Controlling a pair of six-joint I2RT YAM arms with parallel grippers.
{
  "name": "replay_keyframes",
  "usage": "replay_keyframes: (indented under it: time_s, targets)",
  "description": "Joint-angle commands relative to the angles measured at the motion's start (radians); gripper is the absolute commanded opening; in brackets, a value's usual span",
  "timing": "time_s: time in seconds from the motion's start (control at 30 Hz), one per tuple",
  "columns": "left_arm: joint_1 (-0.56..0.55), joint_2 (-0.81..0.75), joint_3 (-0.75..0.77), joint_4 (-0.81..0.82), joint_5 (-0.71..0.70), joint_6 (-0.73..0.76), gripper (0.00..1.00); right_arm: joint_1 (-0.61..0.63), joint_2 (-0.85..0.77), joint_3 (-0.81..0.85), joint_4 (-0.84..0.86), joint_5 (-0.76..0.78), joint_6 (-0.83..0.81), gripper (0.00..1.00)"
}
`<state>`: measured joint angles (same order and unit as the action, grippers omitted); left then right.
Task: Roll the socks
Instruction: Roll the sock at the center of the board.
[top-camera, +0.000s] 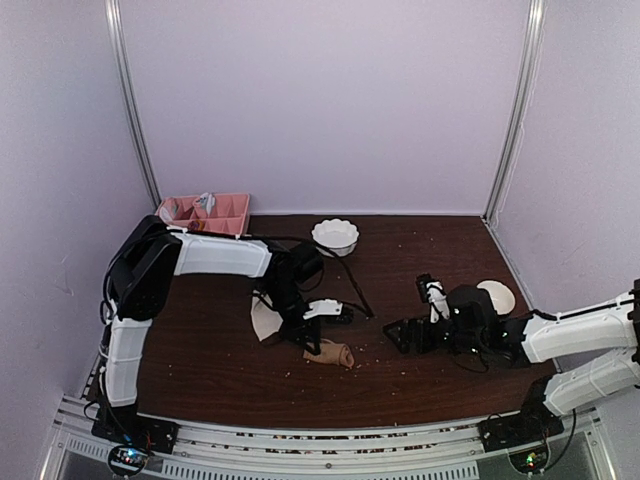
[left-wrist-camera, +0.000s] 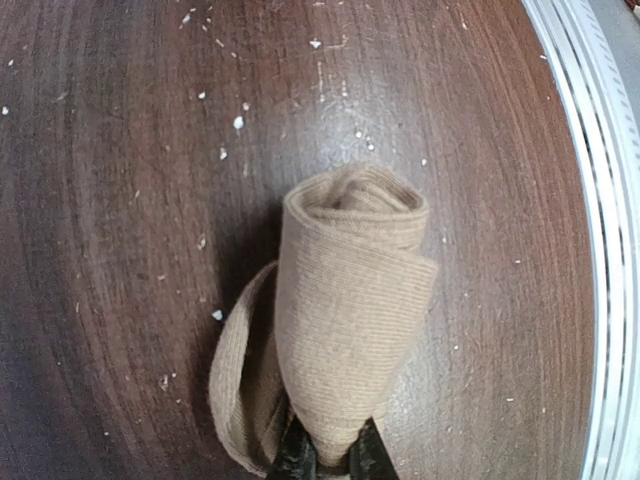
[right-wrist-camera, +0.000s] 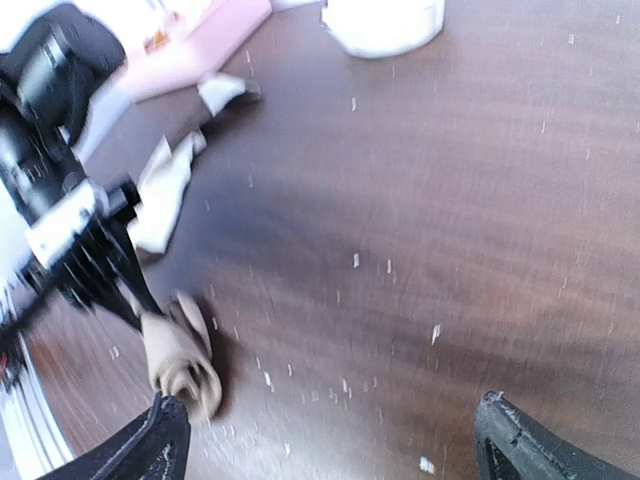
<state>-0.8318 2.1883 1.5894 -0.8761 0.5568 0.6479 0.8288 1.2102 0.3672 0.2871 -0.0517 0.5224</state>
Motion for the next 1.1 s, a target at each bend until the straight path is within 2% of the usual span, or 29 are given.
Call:
replay_keyframes:
  time_s: [0.0,0.1,0.2,0.37,0.57,0.73,0.97,1.07]
  targets:
    - [0.013,0.109,0.007,-0.172,-0.112,-0.003,0.00,0.003,0.011,-0.053,0.185,-0.059,-0.036,1.00]
    - [0.012,0.152,0.053,-0.227,-0.106,0.002,0.00,0.148,0.035,-0.066,0.223,0.010,-0.250,1.00]
    - [0.013,0.189,0.089,-0.273,-0.087,0.006,0.00,0.316,0.097,0.014,0.084,0.120,-0.493,1.00]
    - [0.013,0.245,0.145,-0.341,-0.067,0.015,0.01,0.470,0.232,0.150,-0.028,0.292,-0.699,0.99]
    - [0.013,0.287,0.193,-0.378,-0.084,0.009,0.02,0.493,0.463,0.368,-0.134,0.373,-0.965,0.78]
    - [0.014,0.338,0.250,-0.436,-0.103,0.017,0.02,0.481,0.566,0.449,-0.120,0.412,-1.152,0.72]
    - [0.014,0.368,0.280,-0.485,-0.101,0.056,0.03,0.420,0.625,0.500,-0.170,0.389,-1.207,0.56]
    - [0.014,0.377,0.291,-0.501,-0.095,0.074,0.07,0.413,0.654,0.515,-0.210,0.373,-1.209,0.43]
